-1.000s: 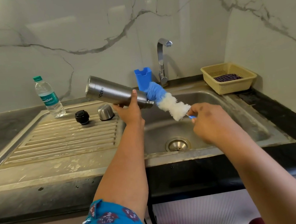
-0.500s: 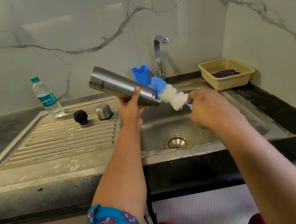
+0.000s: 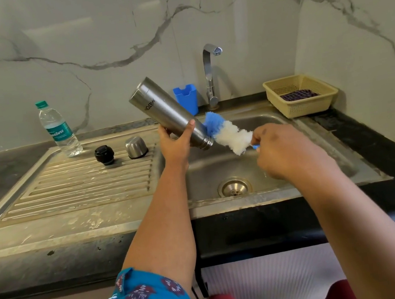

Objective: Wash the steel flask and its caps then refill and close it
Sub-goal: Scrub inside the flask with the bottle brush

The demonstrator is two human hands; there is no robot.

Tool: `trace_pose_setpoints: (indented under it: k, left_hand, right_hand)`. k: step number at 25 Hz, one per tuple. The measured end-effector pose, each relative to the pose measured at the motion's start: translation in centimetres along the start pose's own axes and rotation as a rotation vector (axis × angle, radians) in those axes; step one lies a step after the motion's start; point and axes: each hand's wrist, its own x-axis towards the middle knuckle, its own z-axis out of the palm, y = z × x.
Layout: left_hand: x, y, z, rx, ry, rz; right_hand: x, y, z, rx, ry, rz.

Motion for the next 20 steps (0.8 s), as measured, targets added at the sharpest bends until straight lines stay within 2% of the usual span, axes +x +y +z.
trace_pose_setpoints:
  k: [2, 5, 7, 9, 12, 16, 20]
  left_hand:
    - [0.1, 0.2, 0.0, -0.005, -0.073, -0.011]
    - [0.3, 0.6, -0.6, -0.075, -0.169, -0.102]
    - [0.4, 0.9, -1.1, -0.206, -0.164, -0.225]
    - [0.4, 1.2, -1.1, -0.378, -0.091, -0.296]
    - [0.3, 1.5, -0.5, -0.578, 0.007, -0.317]
    - [-0.2, 1.2, 0.5, -0.692, 0.141, -0.287]
    - [0.1, 1.3, 0.6, -0.681, 0.277, -0.175]
  right_hand:
    - [0.6, 0.1, 0.3, 0.023, -0.004, -0.009]
    - [1.9, 1.9, -1.5, 0.082, -0.101, -0.003]
    - [1.7, 3.9, -2.9, 0.263, -0.186, 0.039]
    - [1.1, 5.0, -3.2, 0.49, -0.252, 0.125]
    - [0.7, 5.2, -1.8, 0.6, -0.259, 0.146]
    - [0.4, 4.5, 0.2, 0.674, -0.244, 0.142]
    - [0.3, 4.0, 1.9, 0.764, -0.234, 0.167]
